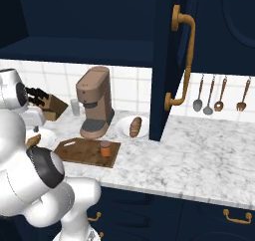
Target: From the different types of pastries on the counter, select a croissant and place it on the cutting board. Then retrieve a jar of jam from the cabinet and place it alongside the croissant on the cutting board.
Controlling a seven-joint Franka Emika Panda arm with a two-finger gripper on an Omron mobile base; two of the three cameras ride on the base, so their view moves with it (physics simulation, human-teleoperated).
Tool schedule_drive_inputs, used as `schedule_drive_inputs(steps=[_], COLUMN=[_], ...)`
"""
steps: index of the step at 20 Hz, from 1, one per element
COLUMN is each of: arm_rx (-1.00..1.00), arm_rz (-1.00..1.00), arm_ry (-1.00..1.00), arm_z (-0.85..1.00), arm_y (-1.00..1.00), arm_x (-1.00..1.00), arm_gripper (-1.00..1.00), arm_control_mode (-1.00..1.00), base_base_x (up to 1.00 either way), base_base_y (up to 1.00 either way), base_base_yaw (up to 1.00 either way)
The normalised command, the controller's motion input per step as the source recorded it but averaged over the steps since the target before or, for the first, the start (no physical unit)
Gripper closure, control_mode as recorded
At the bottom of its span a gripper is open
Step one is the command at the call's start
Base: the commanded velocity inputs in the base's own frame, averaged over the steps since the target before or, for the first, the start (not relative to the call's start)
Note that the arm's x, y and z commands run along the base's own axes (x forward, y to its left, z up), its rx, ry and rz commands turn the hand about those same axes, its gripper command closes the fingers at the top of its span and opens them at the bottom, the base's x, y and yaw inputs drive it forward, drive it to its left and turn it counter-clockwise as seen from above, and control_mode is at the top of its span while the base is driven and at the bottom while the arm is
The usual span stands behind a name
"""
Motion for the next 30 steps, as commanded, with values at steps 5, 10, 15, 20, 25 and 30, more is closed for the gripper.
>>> schedule_drive_inputs(steps=[5, 10, 15, 20, 25, 30], arm_rx=[0.08, 0.15, 0.07, 0.01, 0.00, 0.01], arm_rz=[0.17, 0.07, 0.01, 0.00, 0.00, 0.02], arm_ry=[-0.06, 0.00, 0.00, -0.06, -0.05, -0.04], arm_z=[-0.02, -0.21, -0.35, -0.21, -0.22, -0.23], arm_y=[0.00, 0.18, 0.42, 0.41, 0.31, 0.06], arm_x=[0.09, 0.05, 0.38, 0.27, 0.36, 0.37], arm_gripper=[-1.00, -1.00, -1.00, -1.00, -1.00, -1.00], arm_control_mode=[-1.00, -1.00, -1.00, -1.00, -1.00, -1.00], base_base_x=[0.00, 0.00, 0.00, 0.00, 0.00, 0.00], base_base_y=[0.00, 0.00, 0.00, 0.00, 0.00, 0.00], base_base_yaw=[0.00, 0.00, 0.00, 0.00, 0.00, 0.00])
